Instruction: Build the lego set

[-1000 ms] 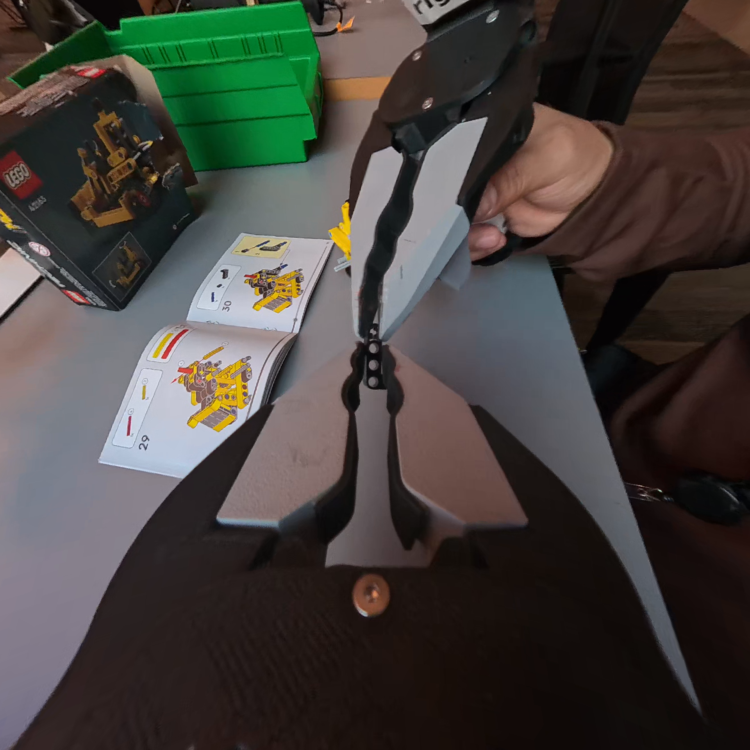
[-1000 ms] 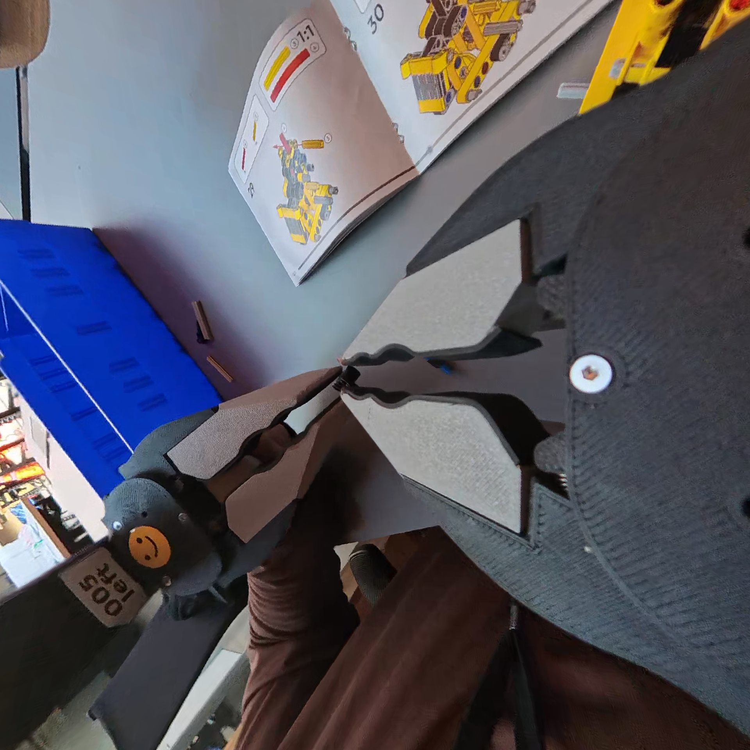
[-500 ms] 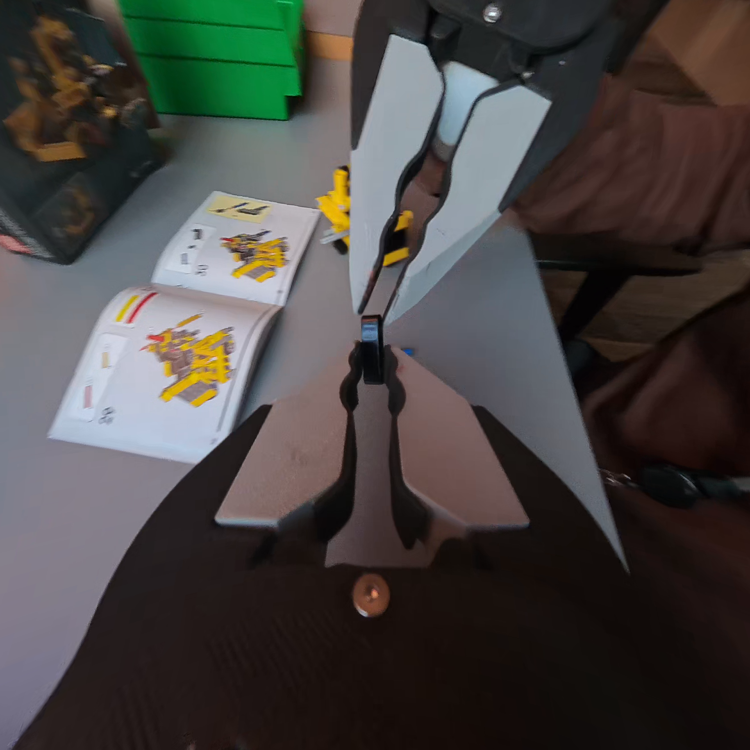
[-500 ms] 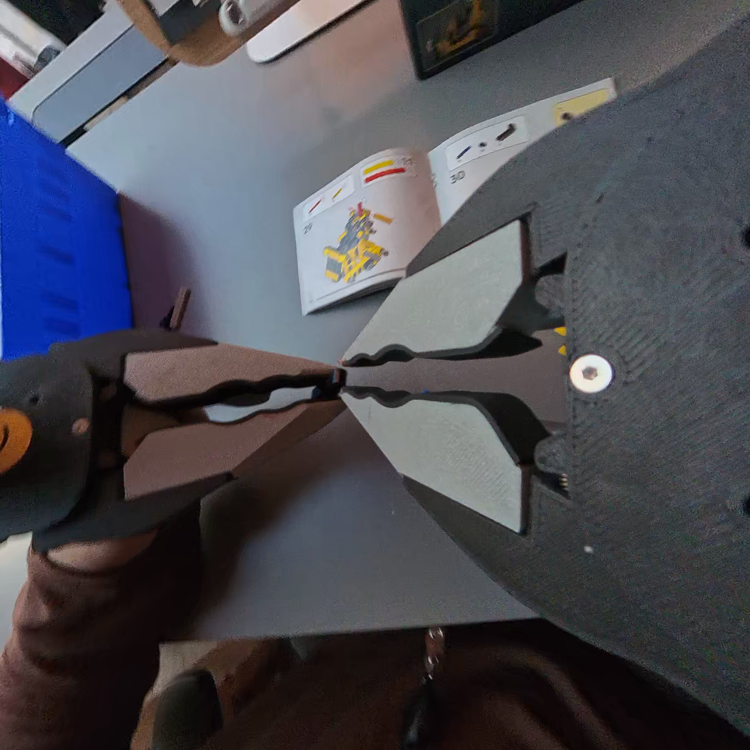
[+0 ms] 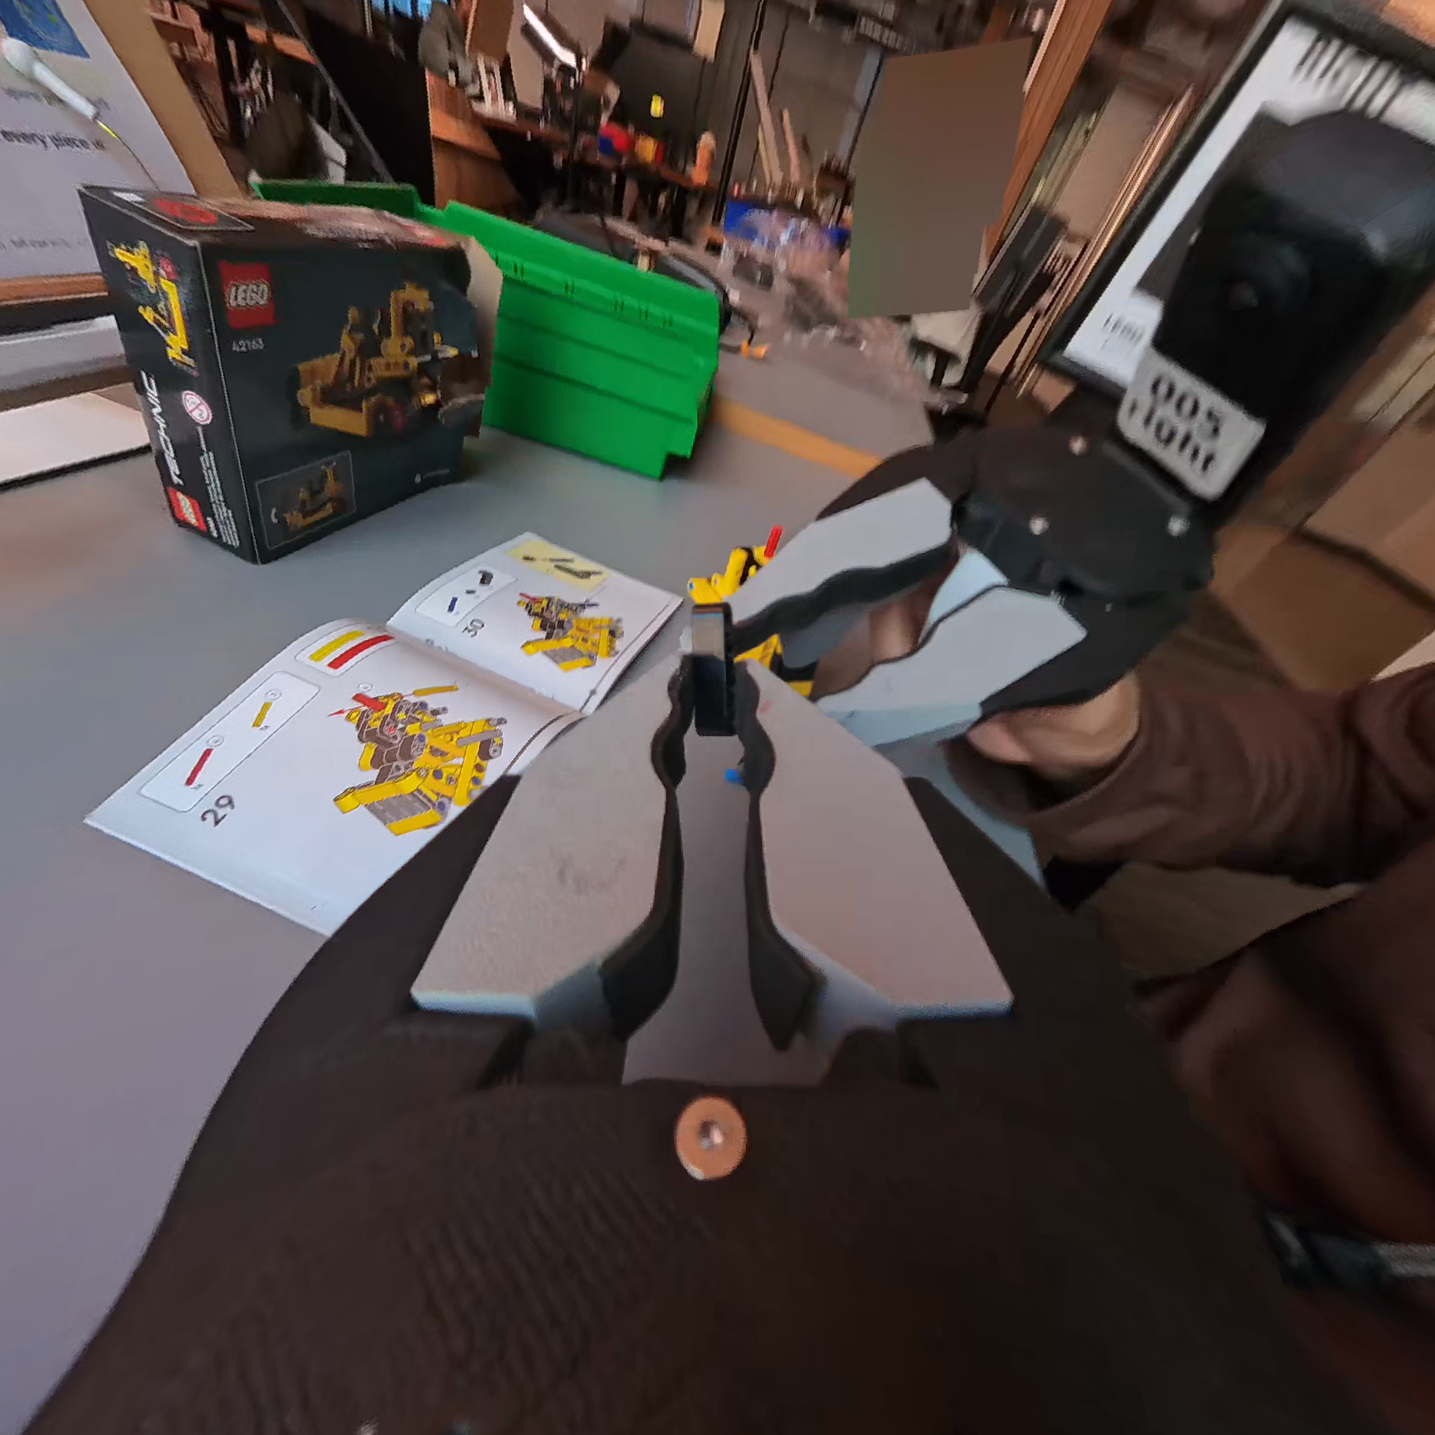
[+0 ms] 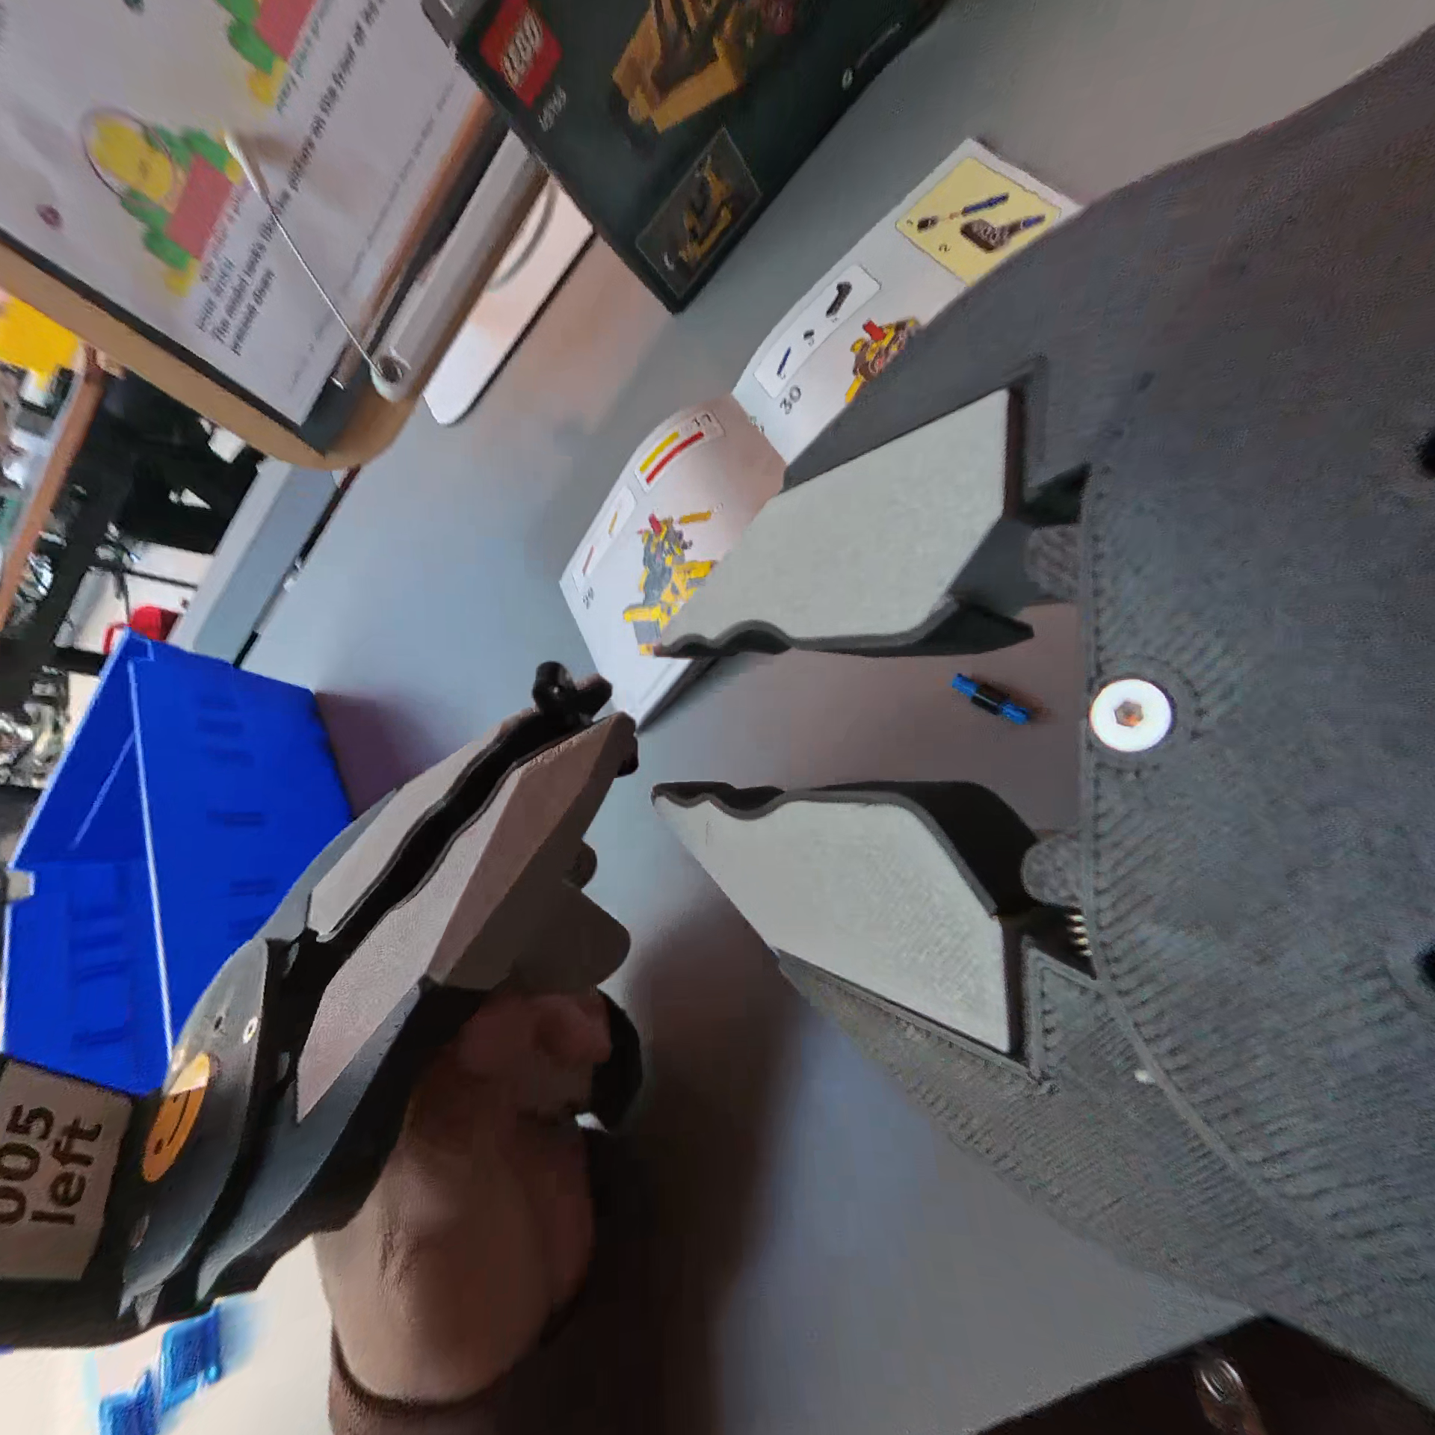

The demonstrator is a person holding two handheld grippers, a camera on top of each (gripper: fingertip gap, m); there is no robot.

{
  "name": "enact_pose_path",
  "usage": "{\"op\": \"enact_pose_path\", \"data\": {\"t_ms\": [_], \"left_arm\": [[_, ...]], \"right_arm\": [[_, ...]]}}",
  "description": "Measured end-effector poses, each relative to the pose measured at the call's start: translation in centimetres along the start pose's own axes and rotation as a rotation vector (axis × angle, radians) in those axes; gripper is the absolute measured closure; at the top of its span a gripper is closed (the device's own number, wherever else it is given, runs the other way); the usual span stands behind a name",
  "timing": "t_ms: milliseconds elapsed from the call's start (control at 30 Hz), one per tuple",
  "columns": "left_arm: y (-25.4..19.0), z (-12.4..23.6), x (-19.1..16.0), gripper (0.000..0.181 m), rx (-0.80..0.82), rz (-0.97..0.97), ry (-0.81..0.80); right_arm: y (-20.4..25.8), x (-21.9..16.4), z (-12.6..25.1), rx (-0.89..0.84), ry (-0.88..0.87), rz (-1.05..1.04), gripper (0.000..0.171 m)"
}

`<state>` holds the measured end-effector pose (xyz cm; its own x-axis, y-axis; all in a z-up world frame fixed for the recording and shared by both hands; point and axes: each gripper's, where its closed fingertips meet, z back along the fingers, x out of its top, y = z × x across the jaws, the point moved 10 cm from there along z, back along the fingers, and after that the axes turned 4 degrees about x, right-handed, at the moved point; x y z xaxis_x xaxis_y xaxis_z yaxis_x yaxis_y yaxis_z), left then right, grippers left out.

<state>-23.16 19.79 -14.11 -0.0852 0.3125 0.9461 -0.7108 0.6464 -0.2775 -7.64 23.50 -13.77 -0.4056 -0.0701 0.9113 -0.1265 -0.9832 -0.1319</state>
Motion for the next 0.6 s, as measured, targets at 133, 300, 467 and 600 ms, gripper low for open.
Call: {"op": "enact_pose_path", "data": {"t_ms": [133, 300, 467, 600], "left_arm": [[0.1, 0.3, 0.2, 0.174, -0.094, 0.186, -0.110], [0.3, 0.3, -0.1, 0.174, -0.170, 0.313, -0.186], [0.8, 0.3, -0.7, 0.174, -0.194, 0.376, -0.161], [1.3, 0.2, -0.9, 0.174, -0.206, 0.374, -0.123]], "right_arm": [[1.1, 0.8, -0.1, -0.105, -0.059, 0.091, 0.145], [1.9, 1.5, -0.1, -0.162, -0.109, 0.174, 0.162], [2.1, 1.4, -0.4, -0.168, -0.049, 0.257, 0.166], [1.4, 1.4, -0.4, -0.105, 0.009, 0.256, 0.166]]}}
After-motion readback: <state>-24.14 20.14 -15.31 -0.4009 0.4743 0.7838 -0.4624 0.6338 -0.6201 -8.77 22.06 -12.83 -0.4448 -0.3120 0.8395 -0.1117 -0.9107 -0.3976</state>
